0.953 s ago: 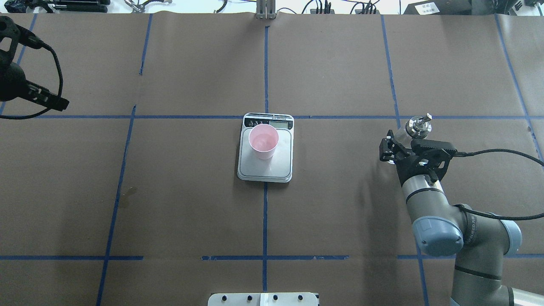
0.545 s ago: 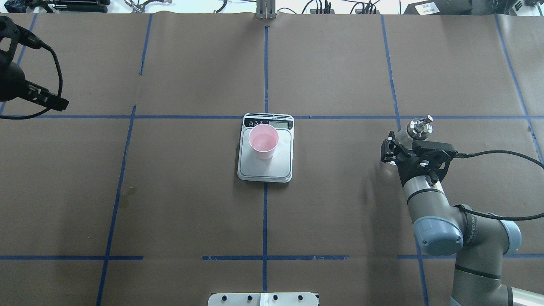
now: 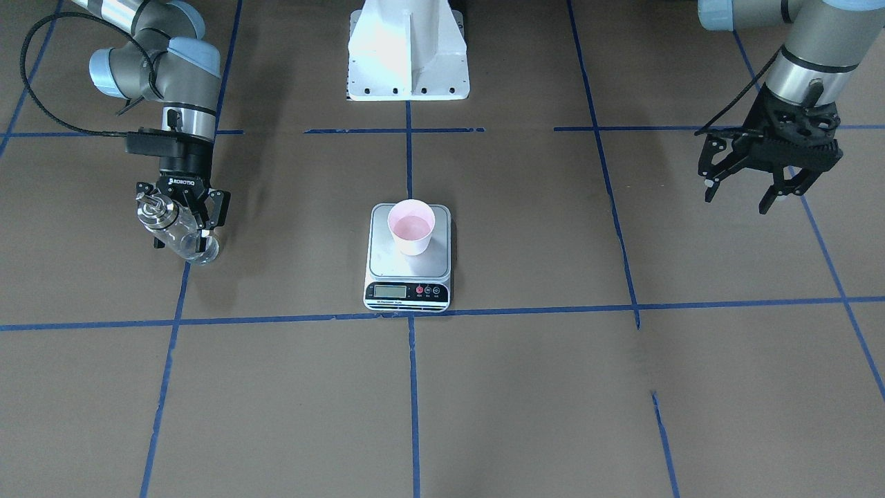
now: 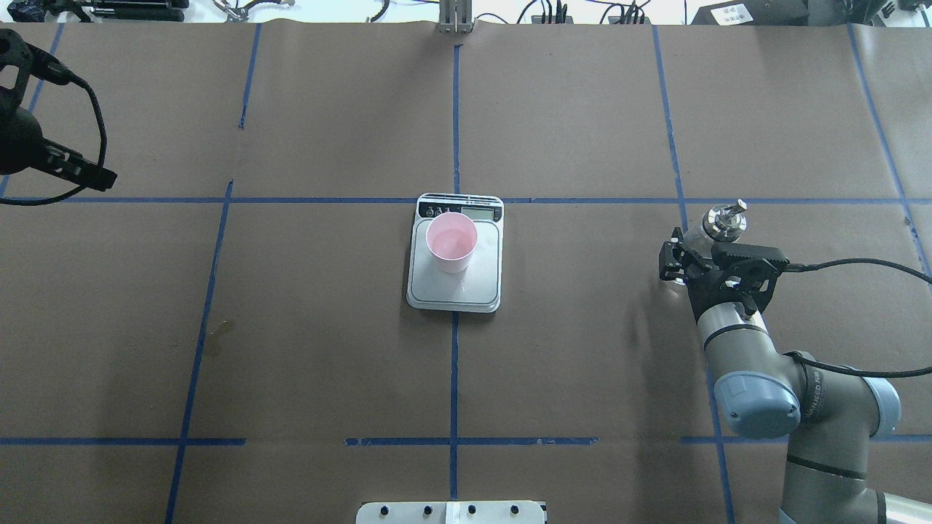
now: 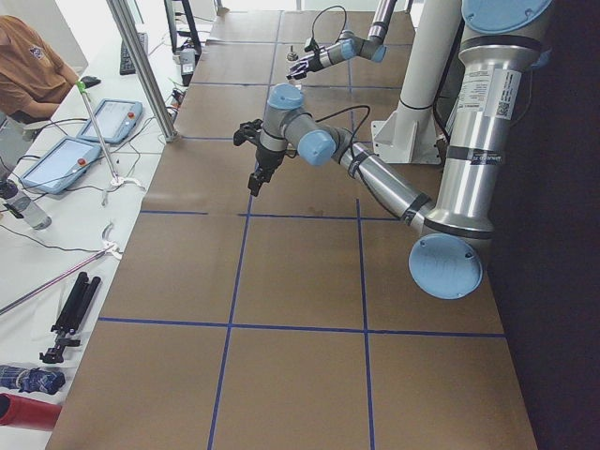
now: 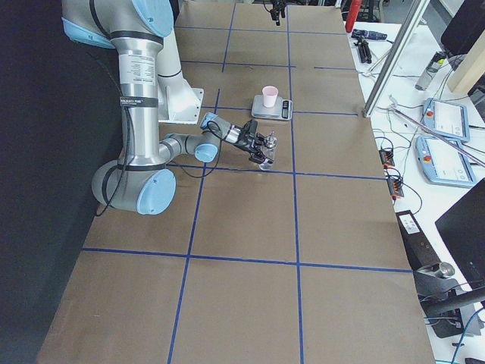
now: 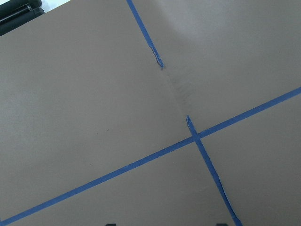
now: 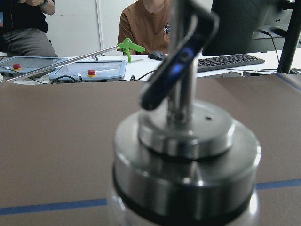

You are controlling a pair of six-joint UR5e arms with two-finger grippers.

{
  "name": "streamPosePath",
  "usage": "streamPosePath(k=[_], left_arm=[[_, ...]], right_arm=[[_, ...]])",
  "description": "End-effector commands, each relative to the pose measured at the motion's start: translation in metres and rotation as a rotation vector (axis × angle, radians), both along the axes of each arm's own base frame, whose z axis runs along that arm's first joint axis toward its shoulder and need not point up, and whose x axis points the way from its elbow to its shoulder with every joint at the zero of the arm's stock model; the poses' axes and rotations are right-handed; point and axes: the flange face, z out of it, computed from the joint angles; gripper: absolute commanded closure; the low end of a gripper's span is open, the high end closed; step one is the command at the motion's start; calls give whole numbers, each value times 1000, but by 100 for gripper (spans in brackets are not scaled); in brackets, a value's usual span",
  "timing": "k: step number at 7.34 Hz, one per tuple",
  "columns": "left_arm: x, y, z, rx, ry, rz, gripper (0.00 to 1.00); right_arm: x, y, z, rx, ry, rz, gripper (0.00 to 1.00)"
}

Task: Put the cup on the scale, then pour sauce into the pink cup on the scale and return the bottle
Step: 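Lower the bottle onto the table with the right gripper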

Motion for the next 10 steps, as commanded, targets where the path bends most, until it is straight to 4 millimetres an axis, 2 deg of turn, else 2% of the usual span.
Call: streamPosePath(k=[1, 6, 7, 8, 9, 10], left_arm=[[0, 0, 0, 1, 1, -1, 23], [-1, 0, 0, 1, 0, -2, 23], [-1, 0, 0, 1, 0, -2, 23], [-1, 0, 0, 1, 0, -2, 23], [0, 0, 0, 1, 1, -1, 23], [0, 0, 0, 1, 1, -1, 23]], right_arm=[[1, 1, 1, -1, 2, -1, 100], [0, 2, 3, -2, 11, -8, 97], [-1, 2, 4, -8, 12, -15, 78], [-1, 2, 4, -7, 15, -17, 48], [-1, 2, 4, -7, 7, -11, 0], [-1, 2, 4, -7, 13, -17, 0]])
